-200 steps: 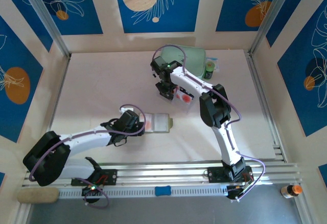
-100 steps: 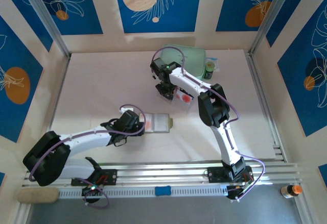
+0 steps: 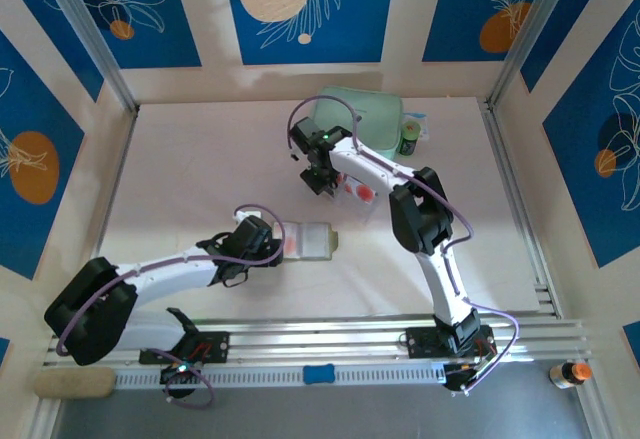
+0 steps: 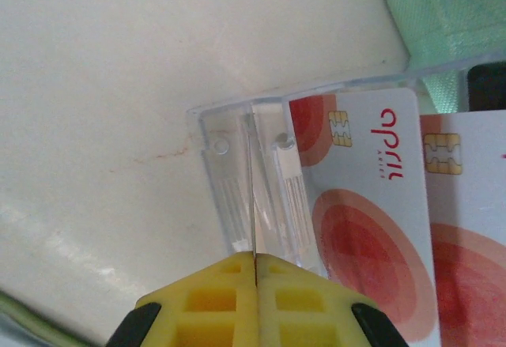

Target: Put the credit cards into the card holder

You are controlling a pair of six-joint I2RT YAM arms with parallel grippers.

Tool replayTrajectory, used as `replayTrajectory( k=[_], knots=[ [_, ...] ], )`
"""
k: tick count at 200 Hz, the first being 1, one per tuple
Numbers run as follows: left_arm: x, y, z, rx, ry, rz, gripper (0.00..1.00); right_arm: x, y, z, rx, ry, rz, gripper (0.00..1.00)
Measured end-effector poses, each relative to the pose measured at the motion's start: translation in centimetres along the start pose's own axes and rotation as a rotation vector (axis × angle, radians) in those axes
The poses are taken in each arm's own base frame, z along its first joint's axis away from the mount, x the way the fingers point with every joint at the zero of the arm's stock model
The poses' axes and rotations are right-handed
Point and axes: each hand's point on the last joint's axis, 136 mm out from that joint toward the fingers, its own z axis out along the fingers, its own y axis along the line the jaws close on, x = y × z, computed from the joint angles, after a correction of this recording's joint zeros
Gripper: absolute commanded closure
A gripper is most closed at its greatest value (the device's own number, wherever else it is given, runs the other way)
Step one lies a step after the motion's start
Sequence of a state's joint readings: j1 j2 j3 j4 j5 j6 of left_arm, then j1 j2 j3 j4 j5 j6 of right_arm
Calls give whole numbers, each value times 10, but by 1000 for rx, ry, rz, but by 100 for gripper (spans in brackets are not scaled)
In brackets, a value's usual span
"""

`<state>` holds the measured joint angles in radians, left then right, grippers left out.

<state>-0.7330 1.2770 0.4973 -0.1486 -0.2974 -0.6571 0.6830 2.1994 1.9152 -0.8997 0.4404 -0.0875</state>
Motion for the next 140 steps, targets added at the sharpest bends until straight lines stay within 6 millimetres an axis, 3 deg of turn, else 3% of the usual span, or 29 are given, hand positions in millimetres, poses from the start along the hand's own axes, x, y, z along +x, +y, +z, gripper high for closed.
replayTrajectory(
  k=[55,89,116,140],
  knots=[
    [-1,0,-1,3,-4,-2,6,-23,10,-56,-6,-148,24,100],
    [-1,1,-2,-1,-7,-2,6,-12,28,-86,-140,-216,177,100],
    [-2,3,-4,-6,-18,-8,6,7,51,-91,-318,-222,330,100],
    [-1,6,-6,-11,-21,-19,6,20,77,-77,-475,-181,451,100]
  ],
)
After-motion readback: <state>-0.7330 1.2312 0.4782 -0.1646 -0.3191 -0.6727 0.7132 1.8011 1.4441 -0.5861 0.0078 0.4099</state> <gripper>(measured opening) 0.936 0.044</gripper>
